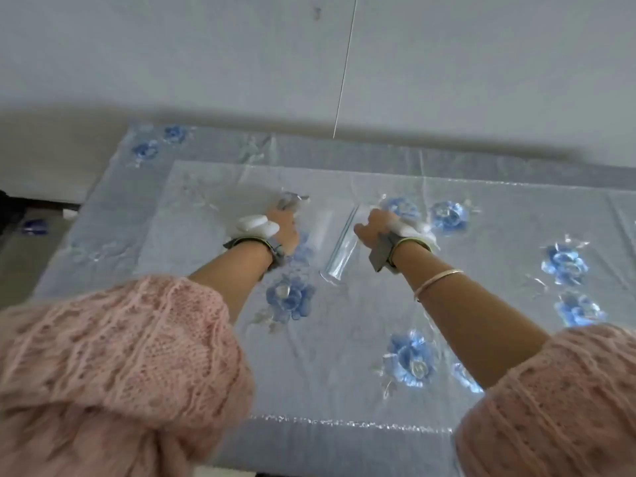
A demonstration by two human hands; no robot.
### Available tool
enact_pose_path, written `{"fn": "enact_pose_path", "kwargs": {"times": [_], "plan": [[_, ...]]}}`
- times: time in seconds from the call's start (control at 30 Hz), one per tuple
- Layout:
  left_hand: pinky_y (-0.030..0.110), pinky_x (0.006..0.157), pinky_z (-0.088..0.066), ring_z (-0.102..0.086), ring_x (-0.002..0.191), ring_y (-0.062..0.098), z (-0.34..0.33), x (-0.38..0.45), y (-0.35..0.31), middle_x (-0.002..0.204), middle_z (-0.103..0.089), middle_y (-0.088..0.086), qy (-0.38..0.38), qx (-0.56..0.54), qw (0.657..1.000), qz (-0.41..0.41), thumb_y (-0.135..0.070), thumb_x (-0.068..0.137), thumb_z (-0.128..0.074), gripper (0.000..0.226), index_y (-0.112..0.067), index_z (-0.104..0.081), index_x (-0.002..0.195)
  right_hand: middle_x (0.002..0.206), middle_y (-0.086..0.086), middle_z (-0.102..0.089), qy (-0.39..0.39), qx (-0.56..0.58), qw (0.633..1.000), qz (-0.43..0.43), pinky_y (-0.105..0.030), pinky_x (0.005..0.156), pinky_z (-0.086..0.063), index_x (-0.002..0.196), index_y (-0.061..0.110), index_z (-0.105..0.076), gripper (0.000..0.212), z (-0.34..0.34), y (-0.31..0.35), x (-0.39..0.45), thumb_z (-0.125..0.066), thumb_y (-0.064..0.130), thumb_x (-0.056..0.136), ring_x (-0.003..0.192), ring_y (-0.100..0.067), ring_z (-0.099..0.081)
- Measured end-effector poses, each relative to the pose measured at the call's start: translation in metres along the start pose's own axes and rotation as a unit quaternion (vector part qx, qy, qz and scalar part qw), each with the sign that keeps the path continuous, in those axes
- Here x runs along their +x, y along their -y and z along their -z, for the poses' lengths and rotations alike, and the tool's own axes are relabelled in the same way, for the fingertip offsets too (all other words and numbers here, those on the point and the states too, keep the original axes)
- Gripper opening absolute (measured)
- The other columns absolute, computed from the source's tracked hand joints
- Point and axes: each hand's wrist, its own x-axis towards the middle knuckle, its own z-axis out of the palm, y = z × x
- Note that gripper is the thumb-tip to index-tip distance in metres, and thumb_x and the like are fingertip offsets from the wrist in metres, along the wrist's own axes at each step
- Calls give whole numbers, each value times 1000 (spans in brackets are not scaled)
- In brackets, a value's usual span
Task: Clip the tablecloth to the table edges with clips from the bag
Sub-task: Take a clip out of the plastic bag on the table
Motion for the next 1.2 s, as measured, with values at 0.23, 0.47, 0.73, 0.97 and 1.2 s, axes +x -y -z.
{"fn": "enact_pose_path", "kwargs": {"times": [0.23, 0.47, 0.73, 0.97, 1.2], "plan": [[34, 82, -44, -56, 100, 35, -15, 3, 25, 115, -57, 22, -34, -145, 989, -12, -17, 88, -51, 25, -2, -56, 107, 60, -6, -61, 106, 509, 851, -70, -10, 34, -44, 78, 4, -58, 11, -54, 25, -16, -54, 9, 87, 44, -11, -53], [26, 66, -47, -56, 65, 23, -8, -11, 23, 74, -60, 6, 63, -280, 958, -18, -22, 91, -49, 15, -11, -58, 89, 70, -15, -60, -79, 384, 919, 46, -17, 53, -43, 96, -10, -60, 17, -24, 31, -34, -54, 0, 83, 51, -10, -54], [10, 40, -39, -53, 36, -1, 40, -45, -16, 47, -64, -5, 117, -552, 820, -98, -27, 94, -42, 10, -27, -49, 101, 80, -16, -59, -95, 145, 947, 272, -16, 59, -24, 90, -7, -62, 18, 22, 18, -95, -61, -3, 73, 72, -20, -46], [7, 41, -45, -59, 39, -2, 26, -67, -32, 40, -65, -10, 98, -555, 823, -72, -5, 85, -57, 28, -15, -49, 60, 41, 12, -49, 30, 228, 961, 154, -11, 46, -37, 59, 19, -51, 32, 8, -15, -109, -49, 27, 89, 40, -2, -44], [7, 38, -43, -49, 31, -4, 14, -88, -49, 59, -47, 2, 36, -529, 848, -21, 3, 82, -56, 42, -14, -40, 117, 28, 23, -50, 16, 296, 944, 144, -3, 38, -34, 52, 27, -45, 38, -11, -20, -117, -54, 11, 86, 31, 5, -47]]}}
